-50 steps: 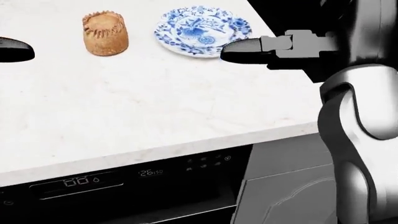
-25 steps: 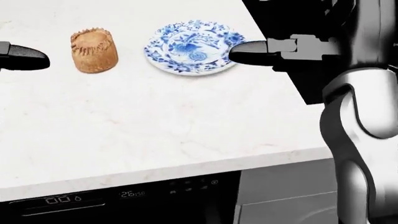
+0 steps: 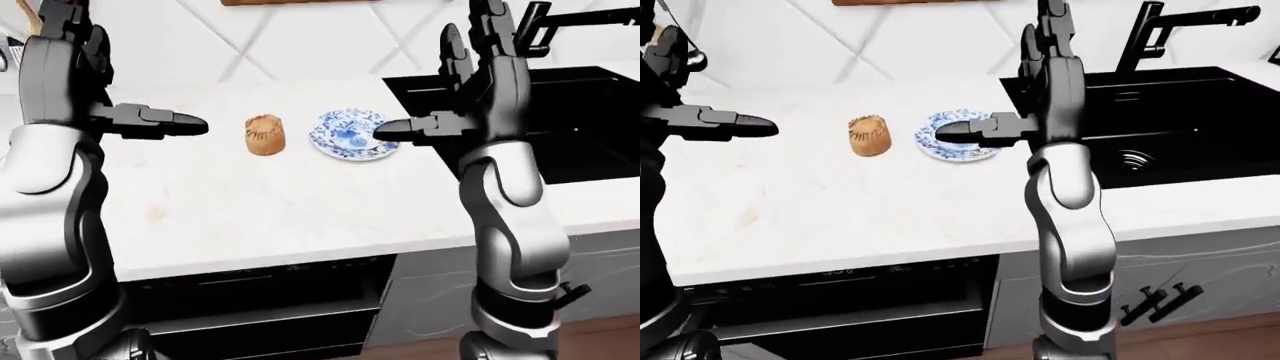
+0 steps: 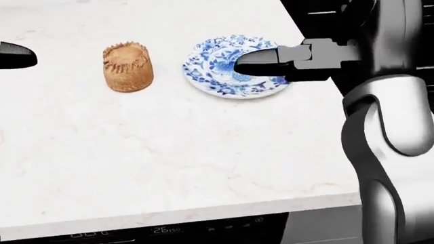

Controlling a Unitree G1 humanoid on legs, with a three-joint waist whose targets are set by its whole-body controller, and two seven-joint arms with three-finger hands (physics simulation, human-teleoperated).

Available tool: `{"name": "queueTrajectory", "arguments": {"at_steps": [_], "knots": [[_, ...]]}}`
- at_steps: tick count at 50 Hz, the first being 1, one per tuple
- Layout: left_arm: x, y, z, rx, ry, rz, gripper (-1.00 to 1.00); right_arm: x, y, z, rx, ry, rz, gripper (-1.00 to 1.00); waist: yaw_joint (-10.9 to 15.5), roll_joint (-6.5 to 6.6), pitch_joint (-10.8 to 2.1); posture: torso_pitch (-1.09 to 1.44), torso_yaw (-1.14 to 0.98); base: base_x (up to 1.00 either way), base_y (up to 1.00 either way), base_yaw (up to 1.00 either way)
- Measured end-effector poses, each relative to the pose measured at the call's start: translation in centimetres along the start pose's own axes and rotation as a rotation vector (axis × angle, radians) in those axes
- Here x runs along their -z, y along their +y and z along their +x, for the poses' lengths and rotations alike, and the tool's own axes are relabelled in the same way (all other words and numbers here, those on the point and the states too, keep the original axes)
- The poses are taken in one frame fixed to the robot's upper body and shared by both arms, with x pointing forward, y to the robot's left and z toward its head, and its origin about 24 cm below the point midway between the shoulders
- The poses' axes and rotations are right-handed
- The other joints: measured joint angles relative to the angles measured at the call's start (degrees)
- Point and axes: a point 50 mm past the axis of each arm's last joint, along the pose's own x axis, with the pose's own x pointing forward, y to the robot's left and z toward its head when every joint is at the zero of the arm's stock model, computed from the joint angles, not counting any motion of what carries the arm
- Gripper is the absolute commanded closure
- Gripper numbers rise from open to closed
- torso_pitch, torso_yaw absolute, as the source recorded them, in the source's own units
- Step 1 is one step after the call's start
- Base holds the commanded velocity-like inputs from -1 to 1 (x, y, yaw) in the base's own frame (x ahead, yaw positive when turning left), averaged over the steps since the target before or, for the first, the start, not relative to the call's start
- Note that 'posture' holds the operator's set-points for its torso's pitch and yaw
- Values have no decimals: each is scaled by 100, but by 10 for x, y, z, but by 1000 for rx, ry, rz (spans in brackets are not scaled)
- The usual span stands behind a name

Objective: Place the pastries on the plates.

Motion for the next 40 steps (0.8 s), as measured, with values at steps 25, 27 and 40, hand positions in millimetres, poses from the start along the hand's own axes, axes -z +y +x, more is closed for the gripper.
{"name": "queueTrajectory", "arguments": {"at_steps": [25,27,40], "knots": [[2,-2,1,13,23,0,-100,7,-7,1,40,37,-7,-100,-120,243,172,0,0,15,0,0],[-3,-3,3,20,9,-2,-100,4,-9,1,48,26,-11,-100,-90,88,171,0,0,0,0,0],[-18,-4,19,37,-19,-3,-100,0,-15,-2,75,9,-15,-100,-27,148,-55,0,0,0,0,0]]}}
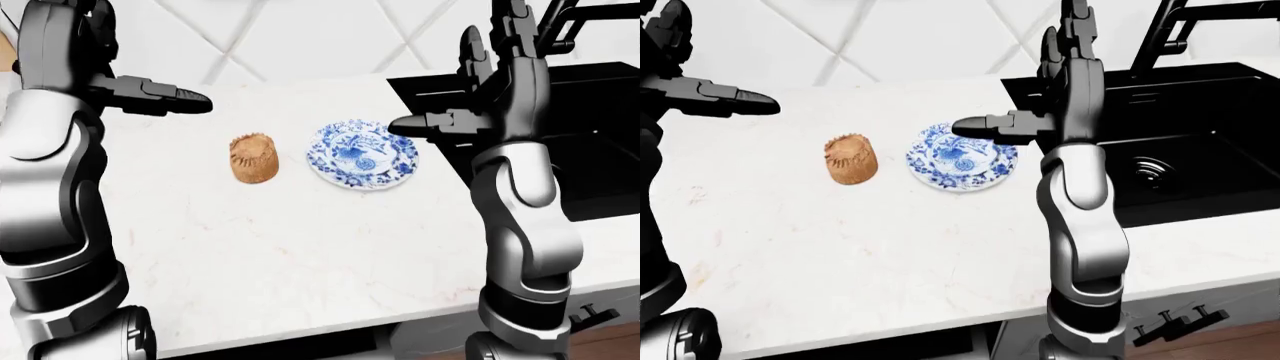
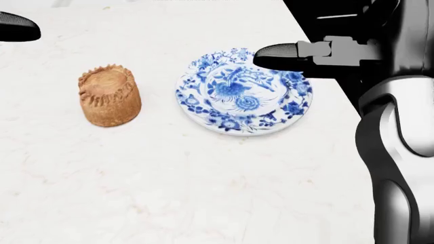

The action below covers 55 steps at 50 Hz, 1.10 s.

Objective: Place the pastries on the plates.

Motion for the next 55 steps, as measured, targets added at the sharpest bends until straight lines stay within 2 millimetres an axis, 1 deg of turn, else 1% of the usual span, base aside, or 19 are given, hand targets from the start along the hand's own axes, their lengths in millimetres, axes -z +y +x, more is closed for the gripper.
{"name": "queueTrajectory", "arguments": {"at_steps": [4,7,9,16,21,27,30,36,41,47,55], "knots": [[-2,-1,12,20,21,10,-100,0,-1,-1,1,-1,1,-100,-4,-16,18,0,0,0,0,0],[-6,-1,24,33,26,15,-100,0,-1,-1,2,-1,1,-100,-8,-35,25,0,0,0,0,0],[-5,-4,33,48,30,20,-100,0,0,-2,0,0,3,-100,-2,-40,17,0,0,0,0,0],[23,-19,66,151,114,41,-100,-5,-2,-2,-3,-17,2,-100,15,-87,13,0,0,0,0,0],[43,-24,79,253,170,95,-100,-8,-2,0,-2,-24,-2,-100,21,-125,3,0,0,0,0,0],[59,-35,82,403,203,153,-100,-7,-1,0,-7,-18,-3,-100,41,-156,-10,0,0,0,0,0],[63,-37,83,461,208,182,-100,-7,-2,-1,-5,-20,-5,-100,46,-171,-12,0,0,0,0,0],[59,-44,84,565,158,222,-100,-6,-4,-3,3,-18,-4,-100,55,-191,-29,0,0,0,0,0],[54,-57,85,620,111,217,-100,-4,-3,-3,-2,-11,-1,-100,60,-176,-51,0,0,0,0,0],[58,-73,81,711,95,219,-100,-8,-4,-3,2,-24,0,-100,47,-170,-58,0,0,0,0,0],[61,-80,76,812,79,232,-100,-7,-6,-4,9,-18,-2,-100,49,-173,-62,0,0,0,0,0]]}}
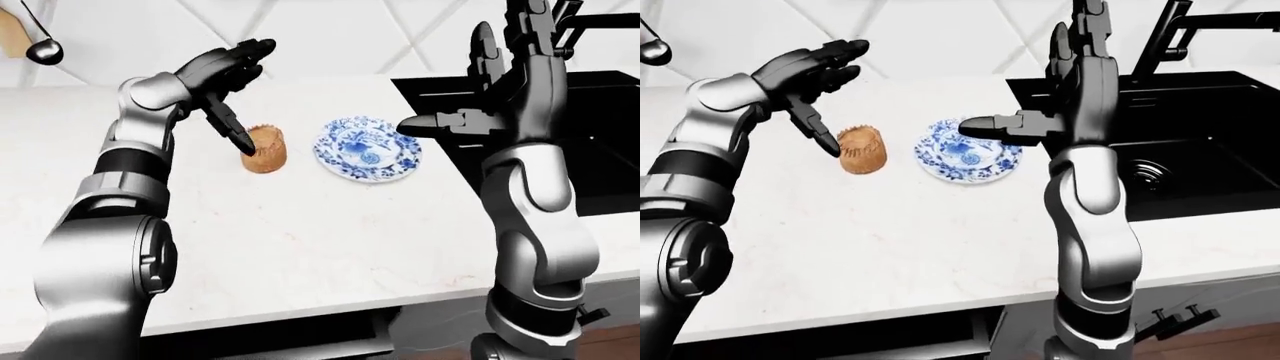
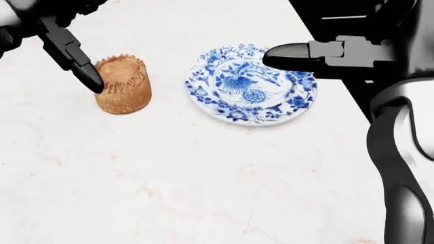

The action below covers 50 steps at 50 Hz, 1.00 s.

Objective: Place the pastries on the plates.

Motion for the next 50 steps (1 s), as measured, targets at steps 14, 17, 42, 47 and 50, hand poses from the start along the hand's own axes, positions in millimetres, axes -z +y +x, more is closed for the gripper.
{"name": "queueTrajectory", "arguments": {"at_steps": [14,17,42,47,50], "knots": [[13,-18,5,86,57,65,-100,0,-2,-2,5,0,0,-100,-3,-18,-24,0,0,0,0,0],[16,-21,6,97,65,69,-100,-1,-2,-1,4,-3,-2,-100,-3,-19,-25,0,0,0,0,0],[27,-33,9,147,122,111,-27,-3,-4,-4,5,-10,-3,-100,-2,-27,-34,0,0,0,0,0],[25,-33,10,145,116,128,-2,-2,-4,-4,5,-7,-3,-100,-3,-27,-39,0,0,0,0,0],[24,-34,11,147,115,131,10,-2,-5,-5,7,-9,-4,-100,-3,-24,-39,0,0,0,0,0]]}}
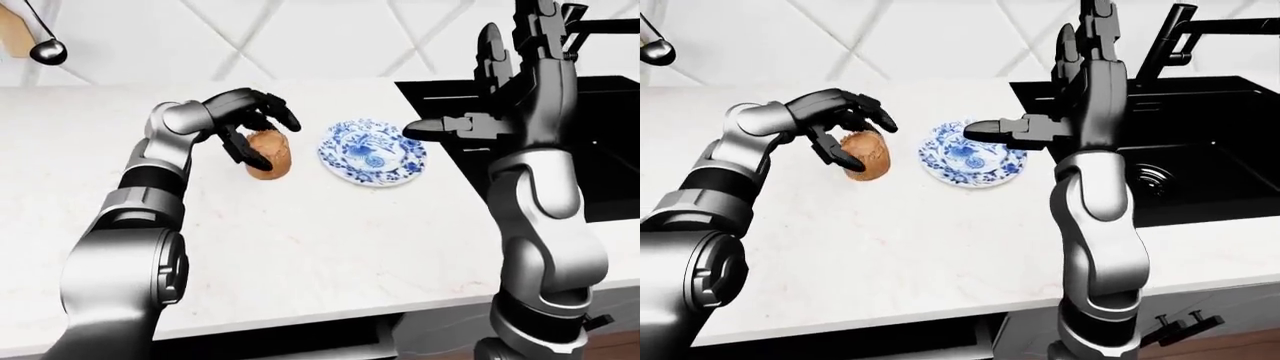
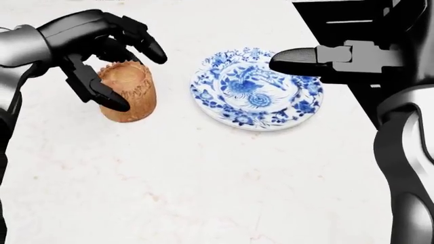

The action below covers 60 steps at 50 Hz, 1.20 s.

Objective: Place the pastries on the plates.

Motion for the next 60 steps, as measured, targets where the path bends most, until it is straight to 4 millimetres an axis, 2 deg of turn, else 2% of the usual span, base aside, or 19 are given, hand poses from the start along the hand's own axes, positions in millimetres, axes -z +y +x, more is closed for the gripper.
{"name": "queueTrajectory", "arguments": {"at_steps": [12,14,15,23,30,37,47,52,60], "knots": [[-3,4,-1,-13,10,23,72,-6,-2,2,5,-12,-6,-100,-6,-8,27,0,0,0,0,0],[-6,7,-1,-18,5,27,96,-8,-1,2,1,-16,-5,-100,-3,-16,35,0,0,0,0,0],[-8,9,-2,-23,2,30,100,-9,-1,2,-1,-18,-5,-100,-2,-18,38,0,0,0,0,0],[-26,26,-7,-69,-28,53,100,-13,-3,2,9,-33,-9,-100,11,-28,41,0,0,0,0,0],[-49,37,-3,-137,-48,28,100,-16,-5,1,12,-37,-9,-100,21,-38,51,0,0,0,0,0],[-70,34,11,-167,-76,-14,100,-20,-9,-1,23,-48,-11,-100,20,-54,56,0,0,0,0,0],[-84,34,21,-297,-75,-133,100,-22,-14,-4,42,-49,-6,-100,3,-63,74,0,-1,0,0,0],[-98,29,31,-338,-97,-149,100,-24,-11,-2,23,-56,0,-100,-43,-85,65,0,-3,0,0,0],[-99,30,30,-376,-91,-158,100,-25,-15,-5,40,-56,-2,-100,-141,-74,64,0,-8,0,0,0]]}}
